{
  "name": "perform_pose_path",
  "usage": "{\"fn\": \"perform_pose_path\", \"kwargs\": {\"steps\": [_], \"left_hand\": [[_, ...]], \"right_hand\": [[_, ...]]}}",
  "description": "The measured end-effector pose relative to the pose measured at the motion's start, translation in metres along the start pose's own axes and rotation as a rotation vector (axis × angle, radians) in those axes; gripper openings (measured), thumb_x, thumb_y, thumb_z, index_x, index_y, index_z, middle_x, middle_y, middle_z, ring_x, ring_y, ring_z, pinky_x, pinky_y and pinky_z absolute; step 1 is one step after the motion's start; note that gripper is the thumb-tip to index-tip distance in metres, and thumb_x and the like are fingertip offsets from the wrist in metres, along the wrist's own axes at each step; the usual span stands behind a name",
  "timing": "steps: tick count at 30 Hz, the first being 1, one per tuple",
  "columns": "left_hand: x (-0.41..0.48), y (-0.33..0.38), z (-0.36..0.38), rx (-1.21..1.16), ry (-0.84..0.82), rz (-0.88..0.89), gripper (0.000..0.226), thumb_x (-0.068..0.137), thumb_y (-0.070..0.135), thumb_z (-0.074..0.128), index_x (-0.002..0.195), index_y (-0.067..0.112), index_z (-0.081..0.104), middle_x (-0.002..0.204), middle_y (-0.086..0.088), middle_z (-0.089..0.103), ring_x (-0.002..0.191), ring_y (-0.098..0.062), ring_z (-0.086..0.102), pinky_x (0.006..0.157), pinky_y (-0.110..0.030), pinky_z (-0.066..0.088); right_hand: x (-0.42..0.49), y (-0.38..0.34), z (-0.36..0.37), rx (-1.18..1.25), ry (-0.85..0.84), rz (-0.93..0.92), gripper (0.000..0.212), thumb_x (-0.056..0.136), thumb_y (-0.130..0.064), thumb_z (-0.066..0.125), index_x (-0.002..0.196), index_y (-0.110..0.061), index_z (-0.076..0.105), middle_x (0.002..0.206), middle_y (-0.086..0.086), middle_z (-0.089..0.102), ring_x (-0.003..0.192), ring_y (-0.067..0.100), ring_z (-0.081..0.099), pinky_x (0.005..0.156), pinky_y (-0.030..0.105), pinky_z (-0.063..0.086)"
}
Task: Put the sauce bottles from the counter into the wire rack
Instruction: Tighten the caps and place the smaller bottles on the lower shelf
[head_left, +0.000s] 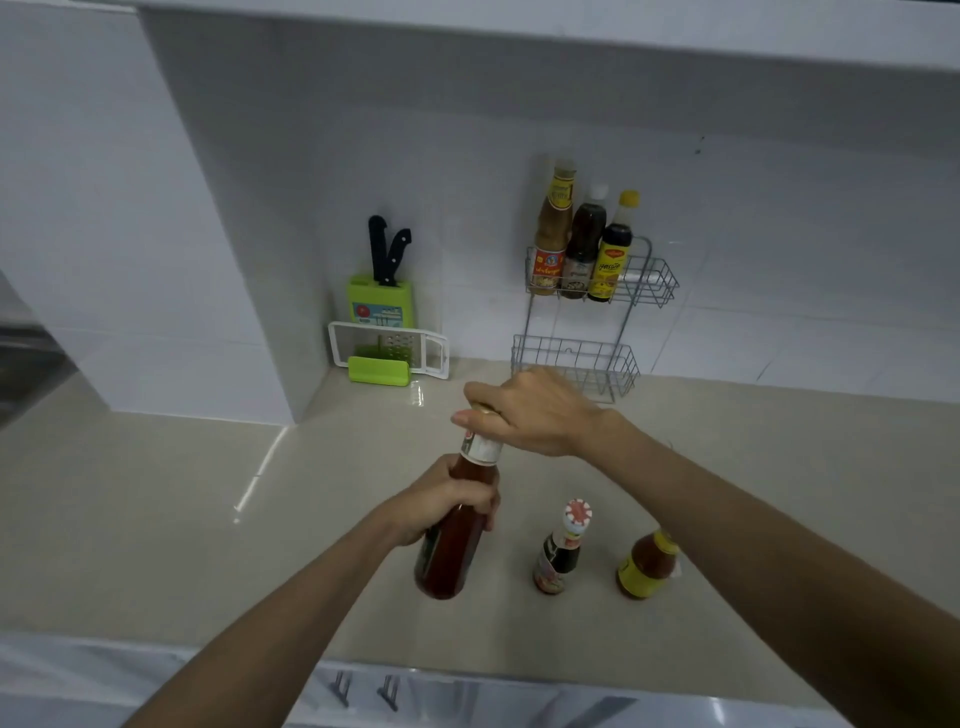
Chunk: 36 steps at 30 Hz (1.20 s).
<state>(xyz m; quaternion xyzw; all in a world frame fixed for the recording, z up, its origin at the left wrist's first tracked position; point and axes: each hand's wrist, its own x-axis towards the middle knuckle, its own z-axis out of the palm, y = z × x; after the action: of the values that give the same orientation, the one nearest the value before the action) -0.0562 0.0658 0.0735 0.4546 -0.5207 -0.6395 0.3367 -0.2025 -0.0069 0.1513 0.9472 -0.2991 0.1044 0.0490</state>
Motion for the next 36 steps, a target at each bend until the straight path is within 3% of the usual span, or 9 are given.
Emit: {"fn": "perform_pose_path", "kwargs": {"steps": [3,9,15,17,20,23,28,31,36], "left_hand": [[-0.008,0.016,-0.012,-0.02,-0.264,-0.017,0.019,0.056,-0.002,0.054,0.074,0.002,0.052,0.062,-0.015,0.054,0.058,-0.028,0.054,0.063,-0.03,0.047],[0.022,0.014,0.01,0.122,0.451,-0.003,0.01,0.053,0.012,0.067,0.06,0.009,0.061,0.057,-0.014,0.065,0.052,-0.03,0.063,0.065,-0.049,0.056],[0.044,0.026,0.042,0.611,0.831,-0.162,0.026,0.067,0.04,0.062,0.09,0.028,0.063,0.081,-0.002,0.07,0.08,-0.028,0.065,0.069,-0.031,0.048],[0.052,0.032,0.035,0.533,0.707,-0.102,0.032,0.067,0.041,0.068,0.094,0.027,0.058,0.085,-0.002,0.069,0.083,-0.025,0.065,0.069,-0.031,0.048],[0.056,0.04,0.018,0.238,0.297,-0.005,0.061,0.064,0.026,0.085,0.114,0.022,0.049,0.105,-0.003,0.068,0.098,-0.019,0.066,0.084,-0.031,0.051],[0.061,0.036,0.017,0.227,0.078,-0.05,0.068,0.065,0.016,0.085,0.124,0.021,0.053,0.113,-0.001,0.069,0.106,-0.014,0.066,0.096,-0.033,0.051],[0.108,0.019,0.034,0.17,0.286,0.003,0.066,0.052,0.027,0.089,0.112,0.024,0.064,0.102,0.002,0.074,0.098,-0.015,0.07,0.094,-0.04,0.054],[0.132,0.015,0.034,0.227,0.346,-0.014,0.068,0.054,0.029,0.089,0.116,0.022,0.063,0.102,0.004,0.073,0.097,-0.011,0.069,0.09,-0.033,0.055],[0.176,0.008,0.021,0.295,0.319,-0.082,0.076,0.055,0.028,0.088,0.124,0.021,0.057,0.113,0.002,0.069,0.106,-0.013,0.065,0.092,-0.031,0.053]], "right_hand": [[-0.008,0.007,-0.008,-0.003,0.015,-0.161,0.045,0.092,-0.062,0.019,0.093,-0.021,0.038,0.059,0.0,0.053,0.049,0.023,0.048,0.05,0.03,0.04],[0.018,0.007,0.006,0.29,0.056,0.347,0.028,0.085,-0.041,0.027,0.063,-0.025,0.035,0.056,0.0,0.044,0.057,0.027,0.046,0.054,0.033,0.032],[0.023,0.03,0.012,0.584,-0.108,0.682,0.046,0.09,-0.053,0.045,0.055,-0.024,0.047,0.073,0.005,0.058,0.07,0.022,0.053,0.059,0.031,0.036],[0.02,0.046,0.002,0.696,-0.067,0.675,0.044,0.085,-0.05,0.054,0.059,-0.014,0.053,0.067,0.002,0.056,0.062,0.017,0.049,0.054,0.028,0.033],[0.02,0.073,-0.023,0.746,0.009,0.618,0.034,0.083,-0.039,0.056,0.06,-0.013,0.053,0.064,0.0,0.052,0.059,0.016,0.046,0.054,0.028,0.033],[0.023,0.098,-0.043,0.811,0.009,0.588,0.033,0.083,-0.038,0.06,0.064,-0.012,0.051,0.06,-0.004,0.044,0.051,0.011,0.039,0.046,0.024,0.028],[0.005,0.124,-0.026,0.947,0.023,0.635,0.047,0.071,-0.065,0.068,0.085,-0.02,0.064,0.075,-0.009,0.06,0.064,0.01,0.056,0.051,0.025,0.042],[-0.014,0.135,0.005,0.935,-0.081,0.647,0.049,0.072,-0.051,0.077,0.109,-0.021,0.064,0.1,-0.006,0.066,0.089,0.011,0.063,0.065,0.028,0.055],[-0.01,0.166,0.041,1.068,0.004,0.745,0.034,0.073,-0.036,0.08,0.101,-0.025,0.063,0.099,-0.005,0.067,0.091,0.013,0.067,0.07,0.037,0.062]]}}
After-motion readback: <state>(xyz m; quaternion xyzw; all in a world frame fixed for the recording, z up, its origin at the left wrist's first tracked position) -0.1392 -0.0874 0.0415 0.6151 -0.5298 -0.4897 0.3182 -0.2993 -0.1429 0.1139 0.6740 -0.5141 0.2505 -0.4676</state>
